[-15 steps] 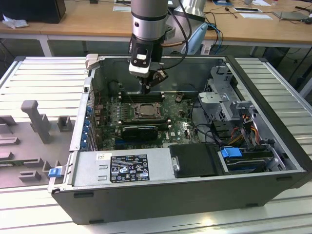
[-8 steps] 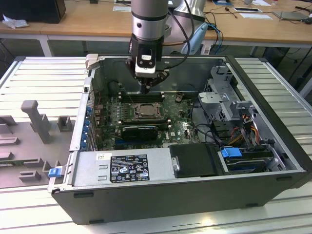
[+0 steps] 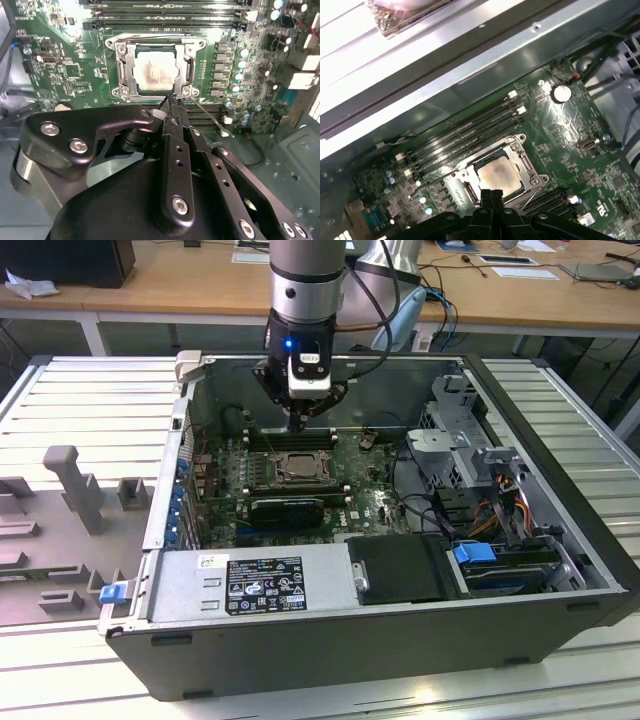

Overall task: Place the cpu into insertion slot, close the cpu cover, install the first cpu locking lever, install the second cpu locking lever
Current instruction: 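Install the first cpu locking lever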

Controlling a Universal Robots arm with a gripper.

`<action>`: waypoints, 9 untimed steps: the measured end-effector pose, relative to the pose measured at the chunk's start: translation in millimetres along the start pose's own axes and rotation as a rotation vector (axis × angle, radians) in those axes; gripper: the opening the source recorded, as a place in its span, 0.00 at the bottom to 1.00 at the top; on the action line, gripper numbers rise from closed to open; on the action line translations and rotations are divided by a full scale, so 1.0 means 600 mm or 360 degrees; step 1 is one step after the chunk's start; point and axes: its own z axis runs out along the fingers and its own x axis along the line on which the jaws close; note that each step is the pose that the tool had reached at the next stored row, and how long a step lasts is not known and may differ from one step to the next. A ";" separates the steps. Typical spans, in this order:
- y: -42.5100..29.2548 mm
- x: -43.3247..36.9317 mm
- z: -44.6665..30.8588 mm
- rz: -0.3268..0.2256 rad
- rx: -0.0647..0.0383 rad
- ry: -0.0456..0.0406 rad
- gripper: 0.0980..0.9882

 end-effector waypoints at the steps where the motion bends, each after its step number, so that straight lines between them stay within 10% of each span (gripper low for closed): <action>1: 0.000 0.000 0.000 -0.0019 0.0001 0.0001 0.01; 9: 0.000 0.000 0.000 -0.0257 0.0008 0.0011 0.01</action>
